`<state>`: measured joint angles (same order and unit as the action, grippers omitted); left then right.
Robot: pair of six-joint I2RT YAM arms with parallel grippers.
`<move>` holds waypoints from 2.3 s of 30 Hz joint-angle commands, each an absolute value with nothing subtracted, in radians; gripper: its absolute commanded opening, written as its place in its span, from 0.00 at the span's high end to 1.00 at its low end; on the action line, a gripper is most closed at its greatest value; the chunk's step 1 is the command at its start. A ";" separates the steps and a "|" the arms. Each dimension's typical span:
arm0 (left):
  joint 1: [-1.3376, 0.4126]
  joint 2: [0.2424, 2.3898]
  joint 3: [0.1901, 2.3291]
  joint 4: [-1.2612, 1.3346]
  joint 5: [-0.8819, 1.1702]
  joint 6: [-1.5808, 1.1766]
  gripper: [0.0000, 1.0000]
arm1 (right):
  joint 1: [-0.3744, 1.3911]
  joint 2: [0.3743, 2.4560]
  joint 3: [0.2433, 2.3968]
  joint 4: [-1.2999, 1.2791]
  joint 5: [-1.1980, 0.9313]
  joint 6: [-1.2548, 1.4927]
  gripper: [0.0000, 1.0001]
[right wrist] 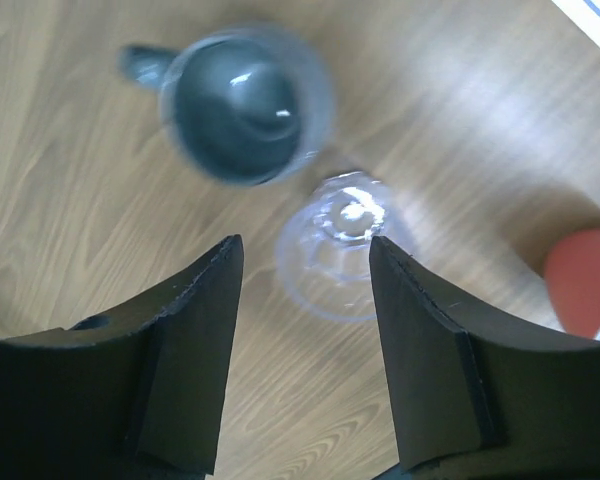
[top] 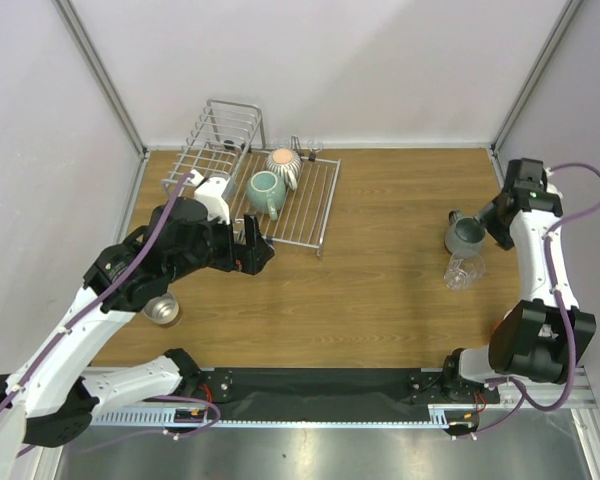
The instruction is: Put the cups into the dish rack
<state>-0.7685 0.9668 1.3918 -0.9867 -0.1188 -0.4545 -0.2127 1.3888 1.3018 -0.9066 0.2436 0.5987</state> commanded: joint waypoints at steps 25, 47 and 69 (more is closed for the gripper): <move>-0.712 0.951 1.390 -0.916 -0.011 -0.431 0.00 | -0.322 1.620 1.265 -0.716 0.041 0.474 0.48; -0.677 1.069 1.528 -0.966 0.089 -0.500 0.00 | -0.308 1.761 1.321 -0.695 0.021 0.485 1.00; -0.399 1.109 1.363 -0.384 0.815 -1.397 0.05 | 0.449 1.327 1.574 -0.286 0.021 0.213 1.00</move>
<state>-0.3927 1.1576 1.4601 -0.6209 0.6743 -1.0111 0.3752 1.4319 1.5513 -0.4953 0.0601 0.2653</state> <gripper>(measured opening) 0.960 0.075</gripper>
